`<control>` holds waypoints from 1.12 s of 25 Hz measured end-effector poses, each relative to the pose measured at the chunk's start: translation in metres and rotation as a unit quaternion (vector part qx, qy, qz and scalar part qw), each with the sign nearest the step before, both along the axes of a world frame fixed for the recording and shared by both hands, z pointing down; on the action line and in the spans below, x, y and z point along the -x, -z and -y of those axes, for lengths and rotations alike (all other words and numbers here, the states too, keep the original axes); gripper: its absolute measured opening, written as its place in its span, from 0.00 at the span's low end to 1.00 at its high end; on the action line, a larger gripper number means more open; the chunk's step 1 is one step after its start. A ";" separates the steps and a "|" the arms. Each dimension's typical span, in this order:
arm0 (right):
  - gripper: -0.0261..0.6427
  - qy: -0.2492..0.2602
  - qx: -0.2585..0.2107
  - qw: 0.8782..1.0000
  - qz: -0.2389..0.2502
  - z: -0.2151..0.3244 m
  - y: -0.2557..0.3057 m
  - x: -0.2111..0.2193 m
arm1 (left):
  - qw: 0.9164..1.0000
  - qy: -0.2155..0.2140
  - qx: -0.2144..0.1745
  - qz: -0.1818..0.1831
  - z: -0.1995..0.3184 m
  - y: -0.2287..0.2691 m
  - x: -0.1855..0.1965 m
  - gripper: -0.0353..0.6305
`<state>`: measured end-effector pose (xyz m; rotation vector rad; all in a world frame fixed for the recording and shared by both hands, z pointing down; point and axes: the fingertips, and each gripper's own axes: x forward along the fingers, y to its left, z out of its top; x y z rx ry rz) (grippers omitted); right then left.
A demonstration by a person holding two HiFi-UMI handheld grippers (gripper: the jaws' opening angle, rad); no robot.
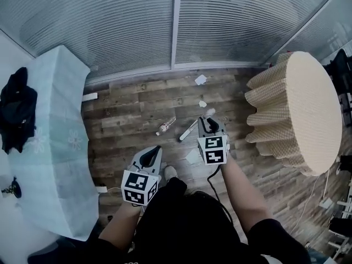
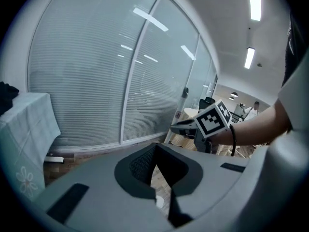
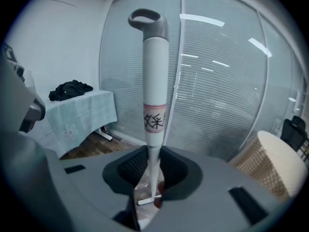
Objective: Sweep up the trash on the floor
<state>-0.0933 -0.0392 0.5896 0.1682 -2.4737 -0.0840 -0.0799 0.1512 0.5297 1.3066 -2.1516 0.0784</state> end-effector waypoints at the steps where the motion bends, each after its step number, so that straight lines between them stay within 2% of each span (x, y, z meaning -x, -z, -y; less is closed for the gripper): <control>1: 0.17 0.008 0.001 1.000 0.005 -0.005 0.006 0.016 | 1.000 0.008 0.000 -0.001 -0.006 -0.001 0.005 0.05; 6: 0.17 0.037 0.008 0.999 0.028 -0.032 0.030 0.082 | 0.999 0.053 0.004 0.000 -0.044 -0.002 0.021 0.05; 12: 0.17 0.061 0.021 0.998 0.025 -0.064 0.016 0.111 | 0.995 0.102 0.015 -0.004 -0.077 -0.001 0.022 0.05; 20: 0.17 0.058 0.028 0.998 -0.028 -0.090 -0.054 0.096 | 0.990 0.135 0.033 -0.020 -0.103 -0.015 0.016 0.05; 28: 0.17 0.050 0.024 0.998 -0.034 -0.080 -0.054 0.064 | 0.992 0.117 0.029 -0.027 -0.087 -0.020 0.018 0.05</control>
